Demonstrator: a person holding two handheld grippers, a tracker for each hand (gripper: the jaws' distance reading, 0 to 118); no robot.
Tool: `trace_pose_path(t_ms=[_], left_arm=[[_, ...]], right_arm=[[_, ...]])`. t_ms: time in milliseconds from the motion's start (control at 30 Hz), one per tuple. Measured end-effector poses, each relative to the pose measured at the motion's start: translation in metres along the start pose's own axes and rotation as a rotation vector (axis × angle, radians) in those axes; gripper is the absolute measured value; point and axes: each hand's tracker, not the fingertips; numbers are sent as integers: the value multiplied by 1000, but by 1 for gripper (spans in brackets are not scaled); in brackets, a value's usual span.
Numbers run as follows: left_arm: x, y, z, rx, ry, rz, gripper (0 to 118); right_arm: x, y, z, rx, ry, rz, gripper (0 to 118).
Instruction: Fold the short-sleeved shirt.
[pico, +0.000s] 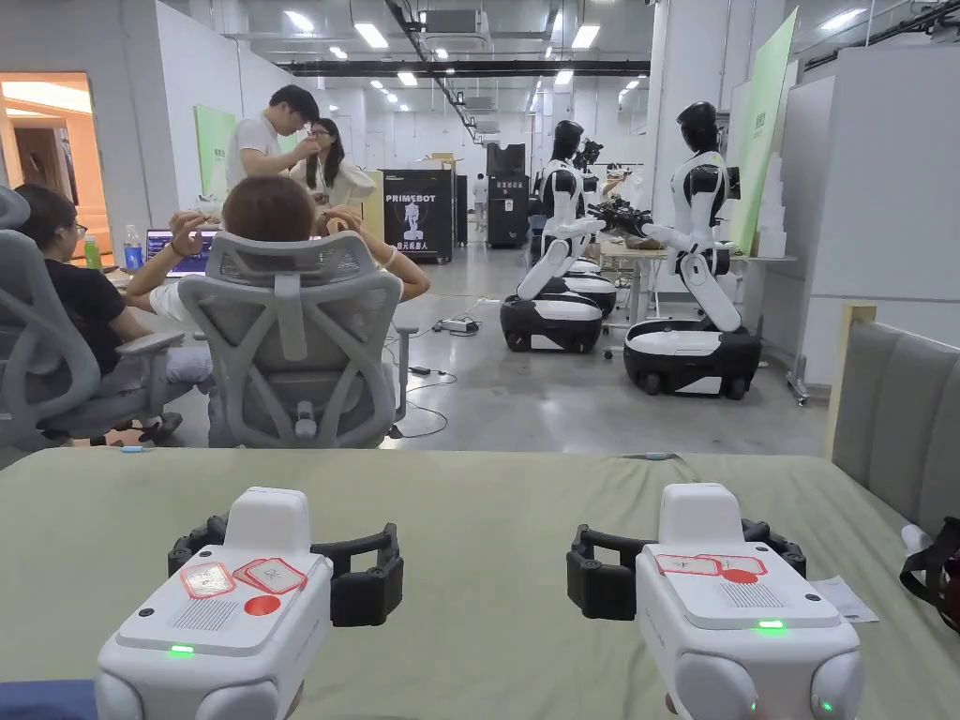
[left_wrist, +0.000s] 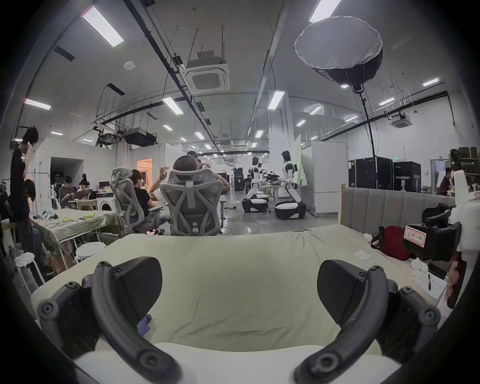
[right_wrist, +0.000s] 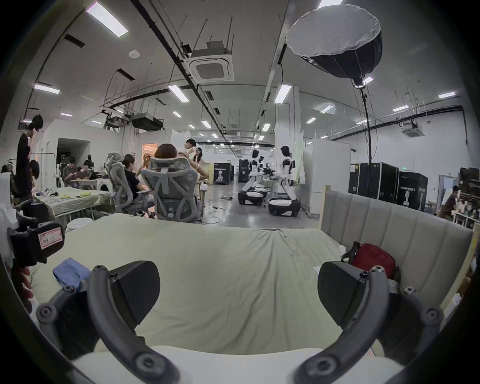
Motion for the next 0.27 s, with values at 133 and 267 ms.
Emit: trace_pose_path(t_ms=[133, 267], left_arm=[[1, -2, 0, 2, 7, 2, 118], [0, -3, 1, 4, 14, 4, 118]], right_arm=[[-3, -3, 2, 17, -26, -14, 118], [-8, -7, 8, 55, -50, 39, 118]])
